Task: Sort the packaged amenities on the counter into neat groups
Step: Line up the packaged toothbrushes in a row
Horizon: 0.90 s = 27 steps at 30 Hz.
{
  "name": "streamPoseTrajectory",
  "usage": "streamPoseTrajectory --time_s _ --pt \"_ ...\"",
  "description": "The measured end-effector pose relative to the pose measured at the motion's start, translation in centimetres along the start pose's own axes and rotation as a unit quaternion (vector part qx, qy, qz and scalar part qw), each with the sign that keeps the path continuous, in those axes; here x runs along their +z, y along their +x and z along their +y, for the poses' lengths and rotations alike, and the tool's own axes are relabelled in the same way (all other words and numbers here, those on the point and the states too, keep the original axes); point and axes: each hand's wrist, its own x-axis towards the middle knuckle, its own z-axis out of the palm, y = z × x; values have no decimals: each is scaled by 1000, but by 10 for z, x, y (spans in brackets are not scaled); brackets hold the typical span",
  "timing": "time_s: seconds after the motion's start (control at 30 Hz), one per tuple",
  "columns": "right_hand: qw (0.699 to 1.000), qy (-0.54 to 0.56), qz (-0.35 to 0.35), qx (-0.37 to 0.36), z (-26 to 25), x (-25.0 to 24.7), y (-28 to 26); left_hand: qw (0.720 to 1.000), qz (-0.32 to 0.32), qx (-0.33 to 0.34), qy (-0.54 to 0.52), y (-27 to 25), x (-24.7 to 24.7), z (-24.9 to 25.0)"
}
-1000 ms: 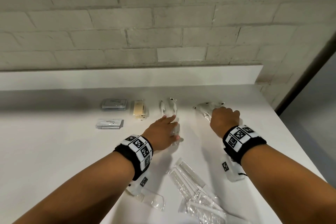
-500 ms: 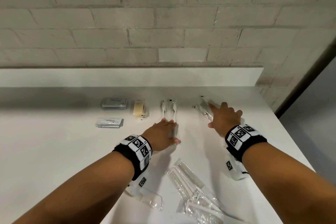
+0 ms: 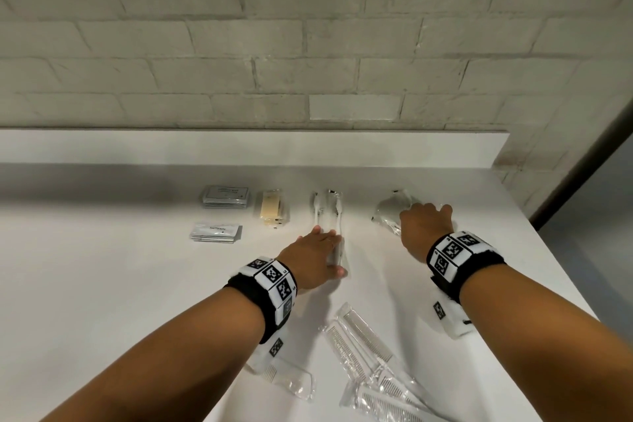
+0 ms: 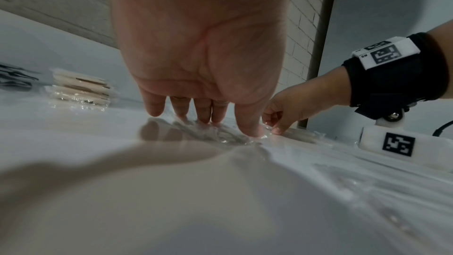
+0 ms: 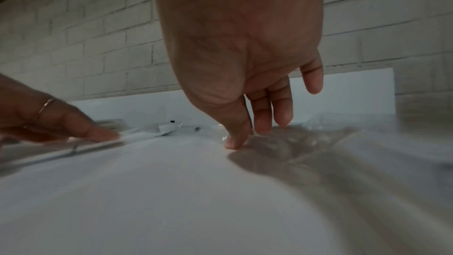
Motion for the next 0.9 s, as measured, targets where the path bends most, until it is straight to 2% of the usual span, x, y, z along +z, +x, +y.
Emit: streamPoseTrajectory --time_s 0.07,0.13,0.23,0.27,0.3,0.37,0.4,0.43,0.47,0.57,0.67,0.73,0.8,0.9 --pt "1000 5 -14 -5 0 -2 0 1000 6 2 -4 0 1 0" --pt "999 42 2 -7 1 -7 2 1000 4 2 -4 0 1 -1" --pt "975 214 50 17 10 -30 4 1000 -3 3 -3 2 1 -3" --pt "951 301 74 23 14 -39 5 1000 -5 2 -4 2 1 -3" --pt "912 396 100 26 18 -49 5 1000 -6 3 -3 3 0 -3" --pt "811 567 139 20 23 -67 1 1000 -5 5 -7 2 0 -2" --pt "776 616 135 18 23 -76 -1 1000 -2 6 -11 1 -1 -2" --pt "767 631 114 16 20 -83 -1 1000 1 6 -17 -1 -1 -1" --pt "779 621 81 12 14 -86 2 1000 5 6 -23 -2 -2 -1" --pt "855 517 -43 17 -20 -76 11 1000 13 9 -21 -5 -3 1" --pt "859 494 -121 53 -50 -45 18 1000 11 14 -3 -6 -2 1" --pt "897 427 -104 35 -59 -35 15 1000 5 16 2 -5 -1 -1" --pt "934 355 -47 -3 -62 -32 9 1000 7 17 -6 -3 0 -3" --pt "945 318 -20 -70 -63 -34 -7 999 23 26 -25 2 5 -6"
